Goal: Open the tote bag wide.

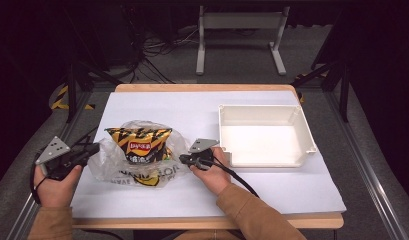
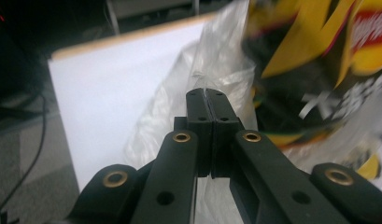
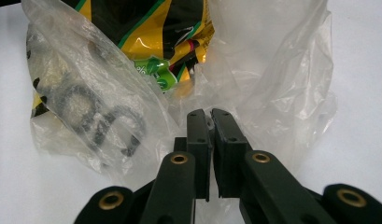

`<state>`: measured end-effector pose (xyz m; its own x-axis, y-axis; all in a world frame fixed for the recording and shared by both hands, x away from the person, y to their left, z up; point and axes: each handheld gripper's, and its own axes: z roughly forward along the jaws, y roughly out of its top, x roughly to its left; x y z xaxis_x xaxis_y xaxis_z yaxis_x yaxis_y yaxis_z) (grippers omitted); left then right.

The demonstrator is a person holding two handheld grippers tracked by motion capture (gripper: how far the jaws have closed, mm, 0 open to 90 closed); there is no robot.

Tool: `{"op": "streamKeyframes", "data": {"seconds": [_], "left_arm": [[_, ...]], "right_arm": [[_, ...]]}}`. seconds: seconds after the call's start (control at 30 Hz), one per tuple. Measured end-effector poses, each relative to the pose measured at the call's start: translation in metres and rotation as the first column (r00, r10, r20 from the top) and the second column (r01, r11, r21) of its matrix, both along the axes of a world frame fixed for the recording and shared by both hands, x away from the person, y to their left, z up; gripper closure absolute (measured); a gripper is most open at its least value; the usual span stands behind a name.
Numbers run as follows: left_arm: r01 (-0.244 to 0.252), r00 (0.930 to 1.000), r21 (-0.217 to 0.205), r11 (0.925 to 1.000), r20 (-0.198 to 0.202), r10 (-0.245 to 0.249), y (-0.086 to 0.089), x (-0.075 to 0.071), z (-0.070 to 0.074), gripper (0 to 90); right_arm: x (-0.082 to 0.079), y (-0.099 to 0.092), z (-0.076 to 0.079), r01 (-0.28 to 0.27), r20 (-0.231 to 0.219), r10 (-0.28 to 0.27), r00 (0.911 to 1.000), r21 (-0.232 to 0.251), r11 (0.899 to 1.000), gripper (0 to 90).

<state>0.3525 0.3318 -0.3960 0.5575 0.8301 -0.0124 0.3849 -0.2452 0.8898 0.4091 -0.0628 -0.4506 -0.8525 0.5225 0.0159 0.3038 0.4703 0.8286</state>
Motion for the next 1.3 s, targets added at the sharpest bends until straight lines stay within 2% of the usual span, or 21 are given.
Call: {"op": "streamKeyframes", "data": {"seconds": [0.03, 0.07, 0.1, 0.13, 0.2, 0.23, 0.27, 0.33, 0.47, 0.5, 0.57, 0.73, 0.8, 0.9, 0.93, 1.1, 1.2, 1.3], "left_arm": [[0.000, 1.0000, 0.000, 1.0000, 0.000, 0.000, 0.000, 0.000, 0.000, 89.3], [0.007, 0.9990, 0.033, 0.9994, -0.045, -0.005, -0.005, 0.006, -0.010, 89.4], [0.007, 0.9990, 0.033, 0.9994, -0.045, -0.005, -0.005, 0.006, -0.010, 89.4], [0.011, 0.9977, 0.057, 0.9983, -0.067, -0.007, -0.007, 0.009, -0.017, 89.4], [0.024, 0.9950, 0.070, 0.9973, -0.098, -0.018, -0.010, 0.012, -0.023, 89.4], [0.024, 0.9950, 0.070, 0.9973, -0.098, -0.018, -0.010, 0.012, -0.023, 89.4], [0.032, 0.9931, 0.068, 0.9971, -0.115, -0.024, -0.012, 0.014, -0.028, 89.4], [0.053, 0.9870, 0.070, 0.9961, -0.155, -0.042, -0.016, 0.017, -0.037, 89.4], [0.072, 0.9784, 0.067, 0.9952, -0.199, -0.058, -0.018, 0.020, -0.046, 89.3], [0.072, 0.9784, 0.067, 0.9952, -0.199, -0.058, -0.018, 0.020, -0.046, 89.3], [0.076, 0.9740, 0.083, 0.9937, -0.220, -0.056, -0.019, 0.022, -0.050, 89.3], [0.046, 0.9634, 0.133, 0.9901, -0.268, -0.008, -0.021, 0.025, -0.053, 89.3], [0.026, 0.9642, 0.144, 0.9892, -0.265, 0.013, -0.022, 0.025, -0.054, 89.1], [0.028, 0.9703, 0.143, 0.9893, -0.242, 0.008, -0.022, 0.025, -0.053, 86.5], [0.028, 0.9703, 0.143, 0.9893, -0.242, 0.008, -0.022, 0.025, -0.053, 83.7], [0.026, 0.9814, 0.078, 0.9966, -0.191, -0.010, -0.017, 0.018, -0.049, 78.3], [0.029, 0.9830, 0.045, 0.9986, -0.183, -0.020, -0.015, 0.015, -0.047, 78.6], [0.037, 0.9834, 0.047, 0.9982, -0.179, -0.028, -0.015, 0.013, -0.045, 78.6]], "right_arm": [[0.000, 0.000, 0.000, 0.000, 0.000, 0.000, 1.0000, 0.000, 1.000, 86.1], [0.000, 0.000, 0.000, 0.000, -0.002, 0.000, 1.0000, 0.001, 1.000, 86.2], [0.000, 0.000, 0.000, 0.000, -0.002, 0.000, 1.0000, 0.001, 1.000, 86.2], [0.000, 0.000, 0.000, 0.002, -0.004, -0.002, 1.0000, 0.001, 1.000, 86.1], [0.000, 0.000, 0.000, 0.002, -0.005, -0.002, 1.0000, 0.001, 1.000, 86.1], [0.000, 0.000, 0.000, 0.002, -0.005, -0.002, 1.0000, 0.001, 1.000, 86.1], [0.000, 0.000, 0.000, 0.003, -0.005, -0.003, 1.0000, 0.001, 1.000, 86.1], [0.000, 0.000, 0.000, 0.003, -0.003, -0.003, 1.0000, 0.001, 1.000, 86.1], [0.000, 0.000, 0.000, 0.004, -0.003, -0.004, 1.0000, 0.000, 1.000, 86.1], [0.000, 0.000, 0.000, 0.004, -0.003, -0.004, 1.0000, 0.000, 1.000, 86.1], [0.000, 0.000, 0.000, 0.005, -0.006, -0.005, 1.0000, 0.001, 1.000, 86.0], [0.001, -0.002, 0.000, 0.022, -0.033, -0.022, 0.9992, 0.001, 1.000, 85.7], [0.001, -0.003, 0.000, 0.027, -0.041, -0.027, 0.9988, 0.001, 1.000, 85.3], [0.001, -0.004, 0.002, 0.031, -0.039, -0.031, 0.9988, 0.012, 0.999, 82.5], [0.000, -0.005, 0.004, 0.033, -0.035, -0.032, 0.9989, 0.019, 0.999, 81.1], [-0.002, -0.010, 0.014, 0.034, -0.022, -0.033, 0.9992, 0.046, 0.998, 74.8], [-0.004, -0.014, 0.021, 0.035, -0.008, -0.035, 0.9994, 0.060, 0.998, 70.2], [-0.008, -0.021, 0.032, 0.035, -0.004, -0.035, 0.9994, 0.088, 0.995, 64.6]]}}
